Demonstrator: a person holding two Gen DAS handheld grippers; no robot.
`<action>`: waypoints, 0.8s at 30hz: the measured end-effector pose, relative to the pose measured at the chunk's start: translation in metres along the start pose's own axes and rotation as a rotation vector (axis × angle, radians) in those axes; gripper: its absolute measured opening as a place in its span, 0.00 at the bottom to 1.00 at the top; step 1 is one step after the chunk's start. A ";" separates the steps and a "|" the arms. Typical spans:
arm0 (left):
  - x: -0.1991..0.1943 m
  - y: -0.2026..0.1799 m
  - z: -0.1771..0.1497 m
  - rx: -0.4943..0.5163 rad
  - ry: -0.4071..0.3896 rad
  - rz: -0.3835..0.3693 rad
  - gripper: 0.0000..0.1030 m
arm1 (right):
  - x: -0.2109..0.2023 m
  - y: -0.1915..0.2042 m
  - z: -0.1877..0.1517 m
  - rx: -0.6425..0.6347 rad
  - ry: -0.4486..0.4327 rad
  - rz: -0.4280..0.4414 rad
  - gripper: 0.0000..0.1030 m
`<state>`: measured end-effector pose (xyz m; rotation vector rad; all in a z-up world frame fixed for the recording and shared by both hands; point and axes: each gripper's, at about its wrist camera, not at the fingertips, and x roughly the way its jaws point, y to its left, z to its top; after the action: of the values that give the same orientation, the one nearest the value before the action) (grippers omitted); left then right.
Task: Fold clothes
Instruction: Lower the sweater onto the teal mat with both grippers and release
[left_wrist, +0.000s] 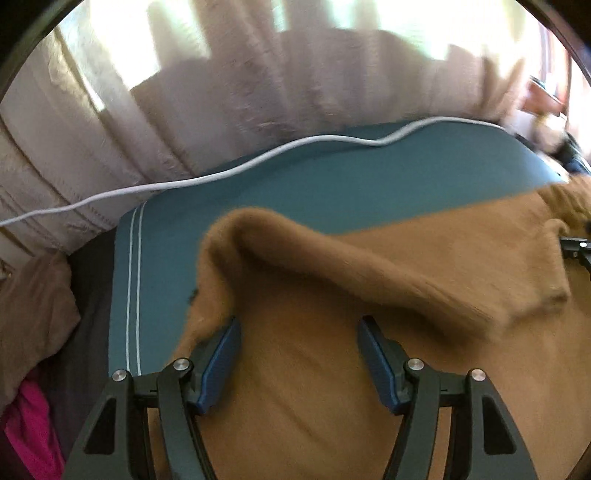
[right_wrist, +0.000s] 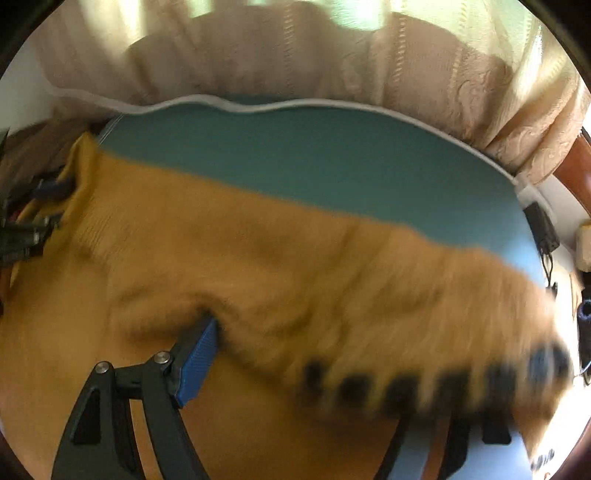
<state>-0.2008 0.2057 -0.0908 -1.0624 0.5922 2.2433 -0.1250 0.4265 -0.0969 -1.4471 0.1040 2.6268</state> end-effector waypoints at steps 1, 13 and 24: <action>0.005 0.004 0.006 -0.019 -0.001 0.009 0.65 | 0.005 -0.002 0.010 0.019 -0.014 -0.021 0.75; 0.040 0.040 0.037 -0.194 0.023 -0.027 0.65 | 0.027 -0.055 0.069 0.402 -0.180 0.013 0.75; 0.012 0.047 0.025 -0.186 -0.014 -0.061 0.65 | 0.032 0.045 0.075 0.016 -0.091 -0.029 0.77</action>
<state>-0.2519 0.1901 -0.0789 -1.1383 0.3452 2.2845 -0.2117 0.3950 -0.0842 -1.3115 0.0939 2.6569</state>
